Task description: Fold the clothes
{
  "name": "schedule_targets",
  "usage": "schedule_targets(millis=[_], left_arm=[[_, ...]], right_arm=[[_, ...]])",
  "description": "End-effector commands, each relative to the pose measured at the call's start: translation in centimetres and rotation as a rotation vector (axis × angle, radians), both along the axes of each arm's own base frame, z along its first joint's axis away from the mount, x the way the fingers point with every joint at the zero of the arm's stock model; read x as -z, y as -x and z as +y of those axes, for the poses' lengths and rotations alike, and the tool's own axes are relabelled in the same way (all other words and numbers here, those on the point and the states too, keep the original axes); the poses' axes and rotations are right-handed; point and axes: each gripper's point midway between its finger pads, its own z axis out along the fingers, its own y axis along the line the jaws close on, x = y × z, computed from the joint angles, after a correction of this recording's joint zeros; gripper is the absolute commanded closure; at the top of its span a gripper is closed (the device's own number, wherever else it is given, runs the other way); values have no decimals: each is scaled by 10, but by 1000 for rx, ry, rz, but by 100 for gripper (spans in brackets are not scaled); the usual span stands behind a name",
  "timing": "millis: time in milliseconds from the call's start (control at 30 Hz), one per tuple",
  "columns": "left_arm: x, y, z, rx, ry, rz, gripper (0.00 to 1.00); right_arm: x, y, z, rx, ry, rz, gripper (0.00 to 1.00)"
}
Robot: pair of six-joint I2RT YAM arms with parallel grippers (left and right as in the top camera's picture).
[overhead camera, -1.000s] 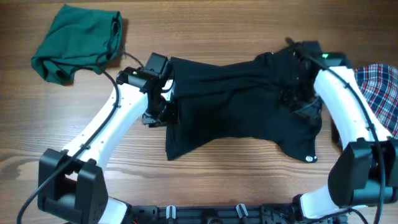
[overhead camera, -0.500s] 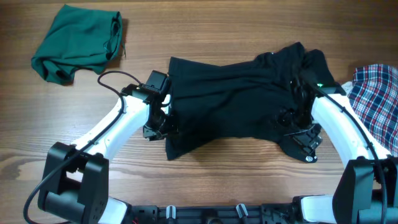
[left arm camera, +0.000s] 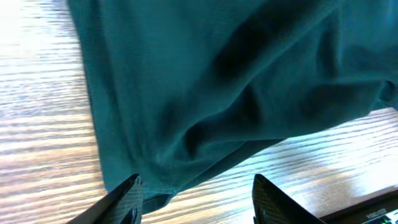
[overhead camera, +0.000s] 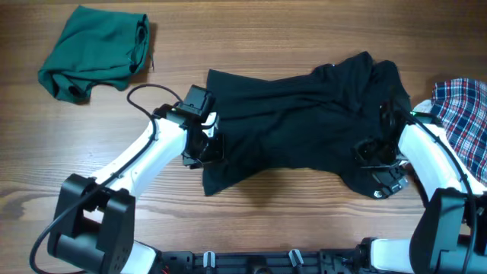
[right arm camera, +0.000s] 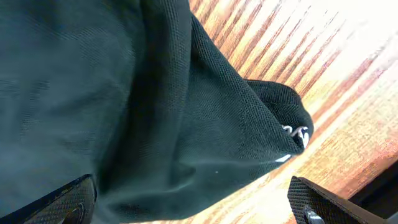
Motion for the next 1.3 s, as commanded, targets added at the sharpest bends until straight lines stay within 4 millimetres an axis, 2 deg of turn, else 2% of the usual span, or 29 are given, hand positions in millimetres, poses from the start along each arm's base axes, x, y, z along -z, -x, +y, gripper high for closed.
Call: schedule_targets(millis=[0,133,333,400,467,500,600,733,800,867,900,933,967,1067,1167,1267], left_arm=[[1,3,-5,30,16,-2,43],[1,5,-4,29,13,5,43],[4,8,-2,29,3,13,45],[9,11,2,27,-17,22,54],[13,12,4,27,-29,29,69],[14,11,4,27,-29,28,80],[15,10,3,26,-28,25,96],[15,9,3,26,-28,24,96],[15,8,4,26,-30,19,96],[15,6,3,26,-27,11,96],[15,6,2,26,-25,8,94],[15,5,2,26,-25,6,90],[15,5,2,26,-24,6,85],[15,5,2,26,-24,6,81],[15,5,3,26,-32,2,81],[16,4,5,25,-44,-3,81]], right_arm=[[8,9,-1,-19,6,8,0],[22,17,0,-20,6,11,0],[24,15,-1,-47,7,0,1],[24,14,-1,-47,8,-4,8],[24,14,-1,-46,8,-5,16],[24,14,-1,-46,8,-6,18],[24,13,-1,-47,8,-8,24],[24,12,-1,-53,8,-12,50],[24,11,-1,-76,5,-15,54],[24,12,-1,-80,4,-14,47],[24,12,-1,-80,4,-13,32],[24,13,-1,-80,4,-10,0],[24,14,-1,-92,3,-5,0],[20,27,-11,-98,58,53,0],[10,20,-15,-98,84,31,0],[-17,15,-24,-18,147,-6,0]])
